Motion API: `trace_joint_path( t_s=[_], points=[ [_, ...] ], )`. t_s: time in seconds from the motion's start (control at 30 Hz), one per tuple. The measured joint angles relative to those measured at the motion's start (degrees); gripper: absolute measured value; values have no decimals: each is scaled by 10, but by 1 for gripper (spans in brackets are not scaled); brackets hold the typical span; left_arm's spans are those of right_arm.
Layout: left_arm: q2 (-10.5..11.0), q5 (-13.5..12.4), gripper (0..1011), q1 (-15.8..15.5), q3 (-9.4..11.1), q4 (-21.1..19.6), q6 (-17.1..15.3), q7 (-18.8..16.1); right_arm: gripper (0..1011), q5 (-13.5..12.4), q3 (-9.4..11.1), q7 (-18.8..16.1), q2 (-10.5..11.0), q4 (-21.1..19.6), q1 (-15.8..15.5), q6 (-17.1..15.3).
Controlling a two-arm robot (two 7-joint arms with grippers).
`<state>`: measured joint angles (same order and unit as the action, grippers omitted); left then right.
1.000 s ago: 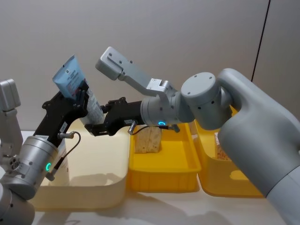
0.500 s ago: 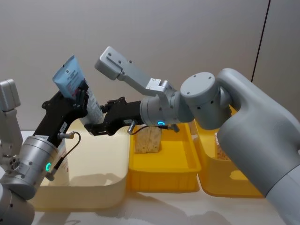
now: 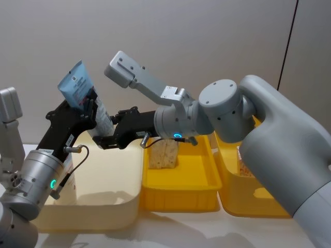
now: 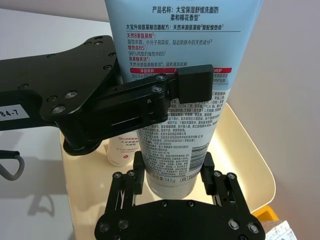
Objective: Bimanual collaborative sorting of washing and personal care products
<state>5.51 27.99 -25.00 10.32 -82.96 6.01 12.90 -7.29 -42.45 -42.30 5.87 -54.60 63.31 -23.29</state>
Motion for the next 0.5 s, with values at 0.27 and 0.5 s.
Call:
trace_joint_path(
  t_s=[0.27, 0.5],
  points=[
    [0, 0, 329, 0, 0, 0, 0, 0, 652, 0, 0, 0, 0, 0, 0, 0],
    [0, 0, 541, 0, 0, 0, 0, 0, 652, 0, 0, 0, 0, 0, 0, 0]
  ],
)
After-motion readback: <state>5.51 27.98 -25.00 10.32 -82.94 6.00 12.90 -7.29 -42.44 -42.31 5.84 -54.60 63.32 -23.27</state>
